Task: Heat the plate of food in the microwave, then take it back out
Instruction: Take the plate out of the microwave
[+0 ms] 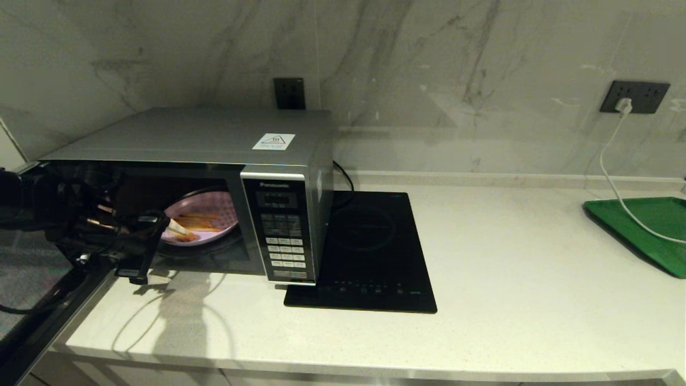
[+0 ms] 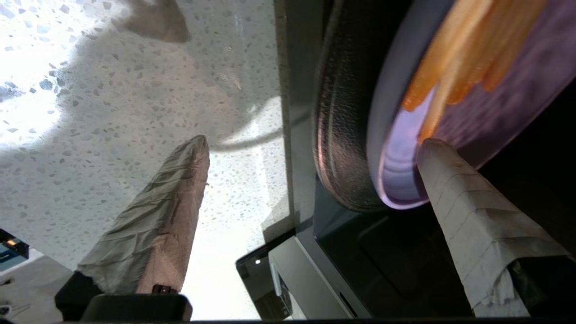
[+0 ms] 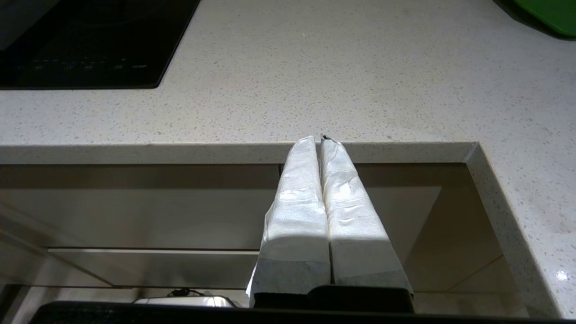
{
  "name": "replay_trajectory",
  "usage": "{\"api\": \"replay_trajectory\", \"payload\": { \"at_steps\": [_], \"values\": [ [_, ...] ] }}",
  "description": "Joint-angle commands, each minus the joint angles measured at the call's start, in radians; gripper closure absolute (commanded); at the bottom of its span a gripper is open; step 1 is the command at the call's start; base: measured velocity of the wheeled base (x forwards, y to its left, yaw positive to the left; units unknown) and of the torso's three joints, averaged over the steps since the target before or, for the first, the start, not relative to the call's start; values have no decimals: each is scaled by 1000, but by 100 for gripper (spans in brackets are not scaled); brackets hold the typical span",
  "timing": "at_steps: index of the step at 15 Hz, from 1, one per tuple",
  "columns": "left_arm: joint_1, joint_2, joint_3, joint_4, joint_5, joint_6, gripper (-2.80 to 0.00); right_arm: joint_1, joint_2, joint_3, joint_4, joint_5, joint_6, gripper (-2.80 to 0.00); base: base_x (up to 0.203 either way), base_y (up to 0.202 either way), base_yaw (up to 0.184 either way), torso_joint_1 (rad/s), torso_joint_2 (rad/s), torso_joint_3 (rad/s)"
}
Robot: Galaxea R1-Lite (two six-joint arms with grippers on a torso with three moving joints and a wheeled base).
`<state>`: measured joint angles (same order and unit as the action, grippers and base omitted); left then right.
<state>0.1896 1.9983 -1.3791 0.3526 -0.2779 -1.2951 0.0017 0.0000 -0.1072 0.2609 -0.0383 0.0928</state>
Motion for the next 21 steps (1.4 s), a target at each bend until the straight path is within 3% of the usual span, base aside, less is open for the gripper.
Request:
{"api": "replay_trajectory", "payload": {
  "at_steps": [1,16,17,21],
  "values": [
    [-1,11,2,2,0,-4,-280,0,0,0,1,0,1,0,0,0,0,0,0,0],
    [-16,33,6,8,7,3,-280,0,0,0,1,0,1,0,0,0,0,0,0,0],
    [-16,30,6,8,7,3,0,1,0,0,1,0,1,0,0,0,0,0,0,0],
    [-16,11,5,8,5,3,0,0,0,0,1,0,1,0,0,0,0,0,0,0]
  ]
}}
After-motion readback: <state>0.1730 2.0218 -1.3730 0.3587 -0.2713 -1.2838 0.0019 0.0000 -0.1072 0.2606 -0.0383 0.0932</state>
